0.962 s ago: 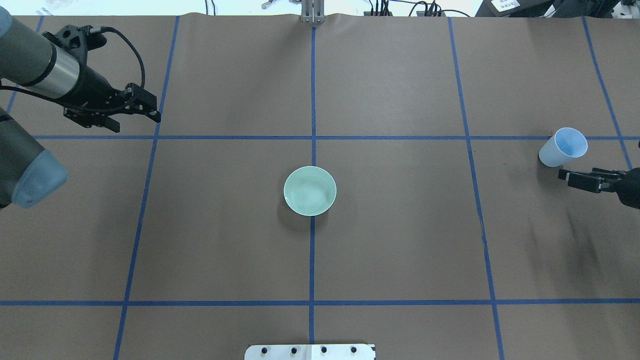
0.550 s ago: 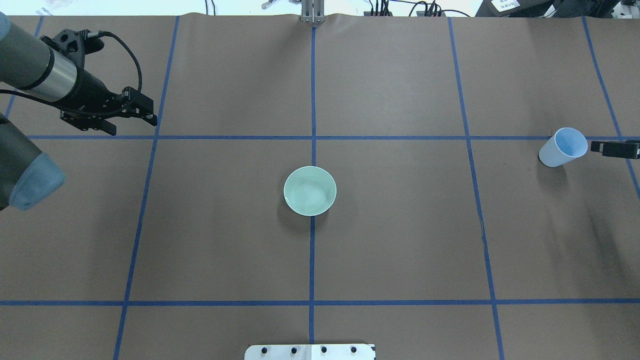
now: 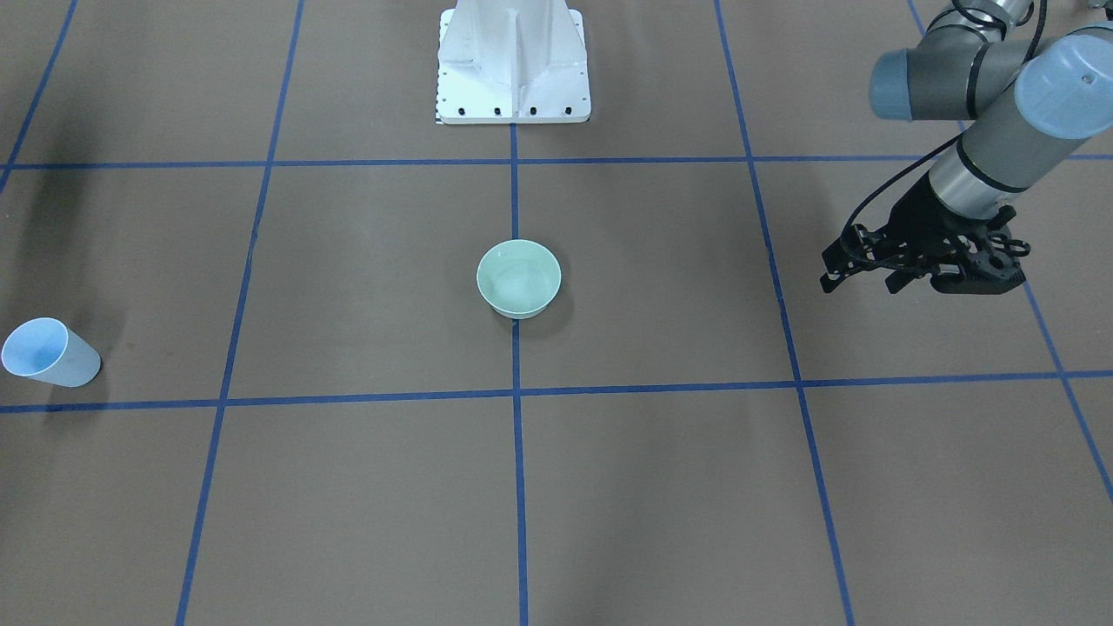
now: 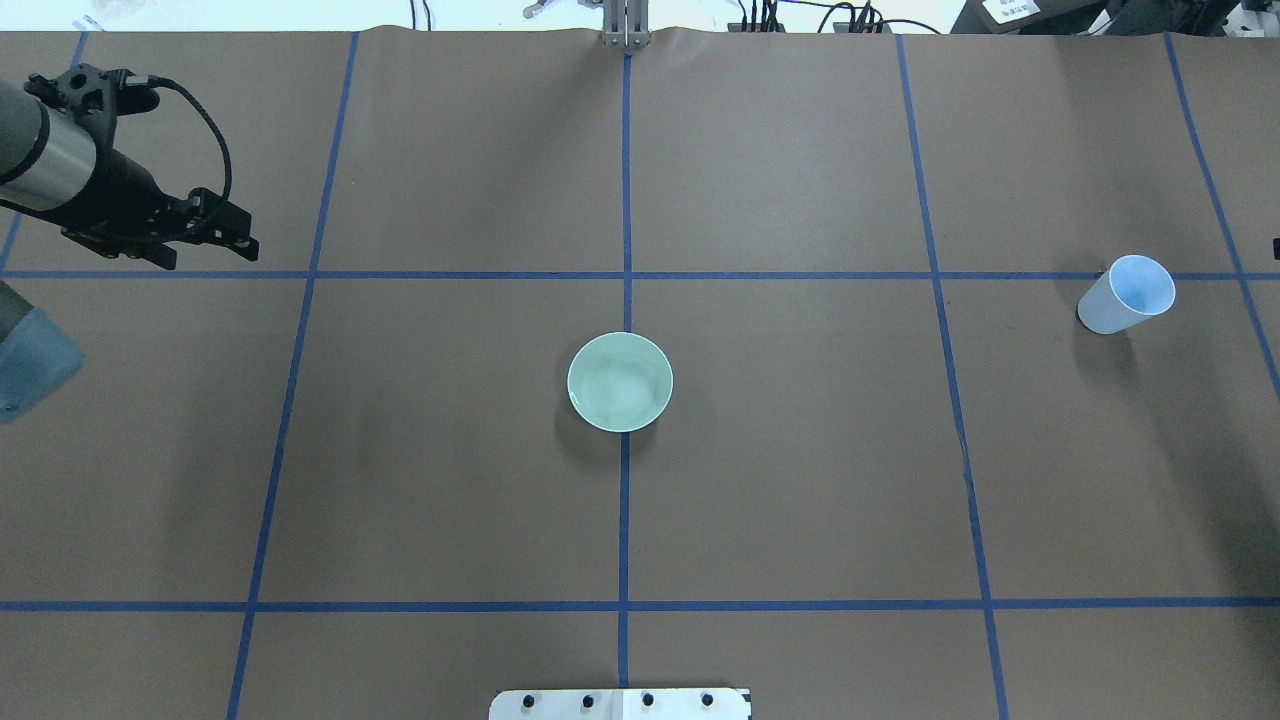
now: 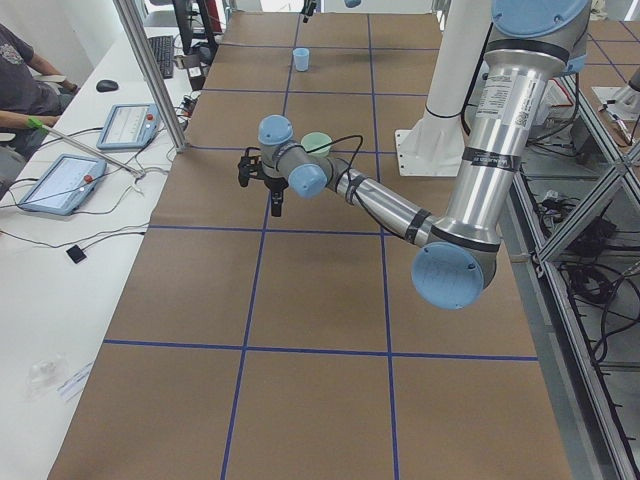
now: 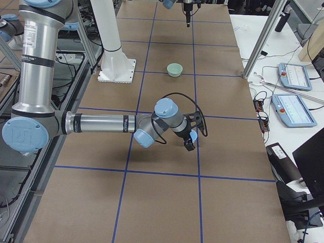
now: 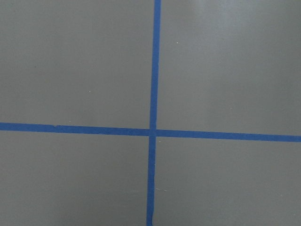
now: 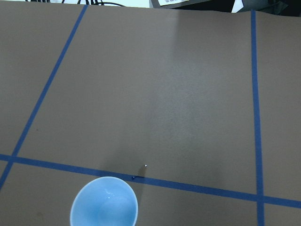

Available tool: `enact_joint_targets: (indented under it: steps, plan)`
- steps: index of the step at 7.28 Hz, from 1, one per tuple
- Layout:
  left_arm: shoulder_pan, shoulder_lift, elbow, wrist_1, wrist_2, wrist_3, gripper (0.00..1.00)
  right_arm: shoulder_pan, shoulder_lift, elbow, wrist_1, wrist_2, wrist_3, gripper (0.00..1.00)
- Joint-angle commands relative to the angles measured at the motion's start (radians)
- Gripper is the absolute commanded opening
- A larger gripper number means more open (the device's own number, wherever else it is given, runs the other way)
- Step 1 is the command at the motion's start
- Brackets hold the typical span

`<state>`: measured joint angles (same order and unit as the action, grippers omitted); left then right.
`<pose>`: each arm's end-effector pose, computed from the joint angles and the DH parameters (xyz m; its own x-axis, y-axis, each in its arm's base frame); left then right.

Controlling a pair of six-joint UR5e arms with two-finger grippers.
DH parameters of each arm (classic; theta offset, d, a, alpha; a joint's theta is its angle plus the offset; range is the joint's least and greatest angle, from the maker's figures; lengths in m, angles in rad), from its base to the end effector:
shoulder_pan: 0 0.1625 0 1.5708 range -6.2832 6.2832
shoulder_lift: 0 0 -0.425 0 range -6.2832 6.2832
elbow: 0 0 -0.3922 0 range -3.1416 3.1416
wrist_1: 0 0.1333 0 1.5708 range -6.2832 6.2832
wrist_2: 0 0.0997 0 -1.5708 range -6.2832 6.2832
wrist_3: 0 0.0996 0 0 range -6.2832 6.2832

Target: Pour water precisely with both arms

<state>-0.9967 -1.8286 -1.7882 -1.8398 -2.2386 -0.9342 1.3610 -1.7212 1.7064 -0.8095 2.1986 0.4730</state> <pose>0.2567 -0.5288 0.3840 0.5778 -0.0338 -0.8155 0.1095 0.9933 0.0364 -0.0219 -0.4620 0.5800 0.7004 -0.1703 0.6932 -0.1867 0.8937 0.4081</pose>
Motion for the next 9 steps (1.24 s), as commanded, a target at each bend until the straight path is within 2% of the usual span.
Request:
enact_joint_targets:
  steps: [1,2,3,4,5,6,9]
  plan:
    - [0.152,-0.133,0.044,0.004,0.022,-0.195,1.0,0.049,0.011,0.001,-0.141,0.072,-0.138,1.0]
    - [0.209,-0.234,0.093,0.005,0.083,-0.278,1.0,0.09,0.07,0.002,-0.266,0.097,-0.237,1.0]
    - [0.266,-0.332,0.158,0.004,0.089,-0.36,1.0,0.133,0.121,0.007,-0.419,0.13,-0.357,1.0]
    - [0.291,-0.407,0.223,0.001,0.088,-0.371,1.0,0.151,0.164,0.009,-0.524,0.136,-0.449,1.0]
    - [0.35,-0.425,0.252,-0.012,0.088,-0.37,1.0,0.153,0.178,0.01,-0.568,0.138,-0.473,1.0]
    - [0.361,-0.425,0.262,-0.019,0.088,-0.368,0.99,0.155,0.186,0.007,-0.573,0.138,-0.473,1.0]
    - [0.412,-0.423,0.323,-0.104,0.086,-0.374,0.86,0.155,0.18,0.004,-0.574,0.177,-0.471,1.0]
